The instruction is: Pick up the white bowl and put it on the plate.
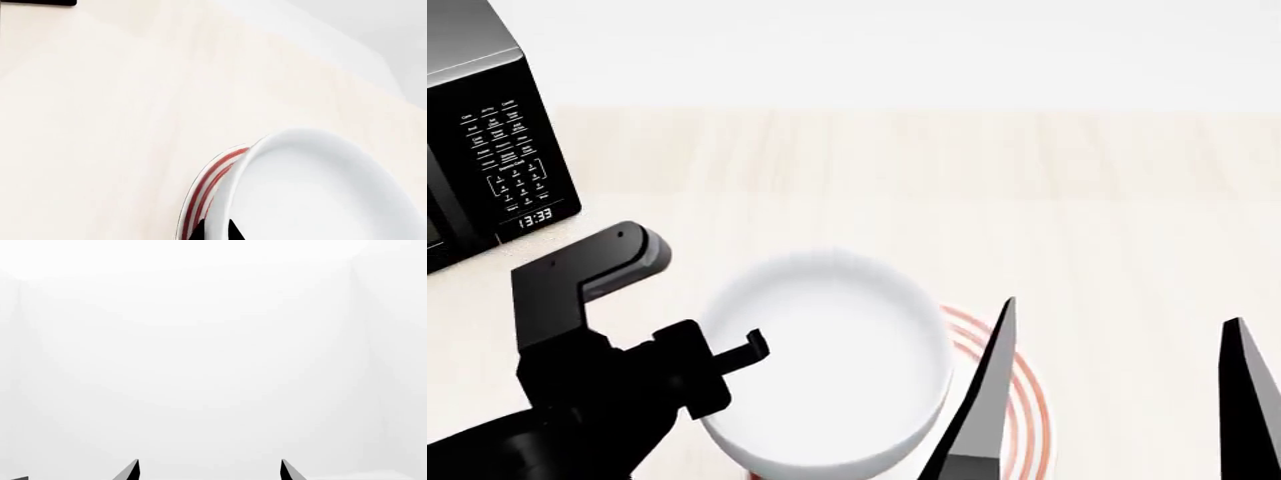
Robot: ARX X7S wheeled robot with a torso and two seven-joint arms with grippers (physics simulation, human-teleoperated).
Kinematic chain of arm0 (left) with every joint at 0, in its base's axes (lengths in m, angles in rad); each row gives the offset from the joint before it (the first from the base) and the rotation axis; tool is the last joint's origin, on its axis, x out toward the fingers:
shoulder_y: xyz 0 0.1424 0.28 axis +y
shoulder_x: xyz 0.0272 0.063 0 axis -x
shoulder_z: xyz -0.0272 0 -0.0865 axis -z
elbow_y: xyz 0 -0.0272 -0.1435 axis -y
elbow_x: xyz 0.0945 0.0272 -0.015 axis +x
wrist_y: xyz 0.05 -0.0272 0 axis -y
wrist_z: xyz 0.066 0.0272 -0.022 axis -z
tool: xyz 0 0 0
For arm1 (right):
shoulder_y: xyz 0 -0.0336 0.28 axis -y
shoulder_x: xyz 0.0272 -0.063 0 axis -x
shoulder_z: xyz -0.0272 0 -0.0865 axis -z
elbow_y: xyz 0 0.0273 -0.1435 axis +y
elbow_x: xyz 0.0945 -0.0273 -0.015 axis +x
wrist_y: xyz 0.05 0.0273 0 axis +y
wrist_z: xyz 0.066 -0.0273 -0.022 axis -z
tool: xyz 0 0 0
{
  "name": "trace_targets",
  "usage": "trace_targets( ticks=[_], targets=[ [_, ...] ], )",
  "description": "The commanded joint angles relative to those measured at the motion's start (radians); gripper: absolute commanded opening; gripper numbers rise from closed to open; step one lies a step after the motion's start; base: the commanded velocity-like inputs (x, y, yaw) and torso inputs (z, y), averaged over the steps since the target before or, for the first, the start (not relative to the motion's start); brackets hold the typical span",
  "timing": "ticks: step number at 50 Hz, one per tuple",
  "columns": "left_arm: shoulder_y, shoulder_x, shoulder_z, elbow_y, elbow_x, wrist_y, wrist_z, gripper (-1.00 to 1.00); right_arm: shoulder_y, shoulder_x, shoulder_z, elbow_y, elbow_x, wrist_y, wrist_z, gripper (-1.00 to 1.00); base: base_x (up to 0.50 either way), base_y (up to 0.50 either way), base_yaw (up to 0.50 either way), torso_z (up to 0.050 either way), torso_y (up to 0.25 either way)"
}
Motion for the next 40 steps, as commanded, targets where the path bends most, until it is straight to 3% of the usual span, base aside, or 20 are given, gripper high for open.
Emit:
trace_targets(
  ticks=[1, 21, 40],
  targets=[
    [-0.001, 0.032, 0.026, -0.019, 0.003, 0.073, 0.043, -1.0, 0.006, -0.014, 0.023, 0.008, -0.016, -0.009, -0.022, 1.0, 0.0, 0.0, 0.0, 0.0, 0.0],
    [-0.078, 0.045, 0.17, -0.075, -0.072, 0.191, -0.012, -1.0, 0.006, 0.007, 0.024, 0.003, -0.01, -0.03, -0.002, 1.0, 0.0, 0.0, 0.0, 0.001, 0.001],
    [-0.153, 0.027, 0.264, -0.199, -0.095, 0.295, 0.009, -1.0, 0.006, 0.002, 0.008, 0.027, -0.013, -0.048, -0.007, 1.0, 0.0, 0.0, 0.0, 0.0, 0.001]
  ],
)
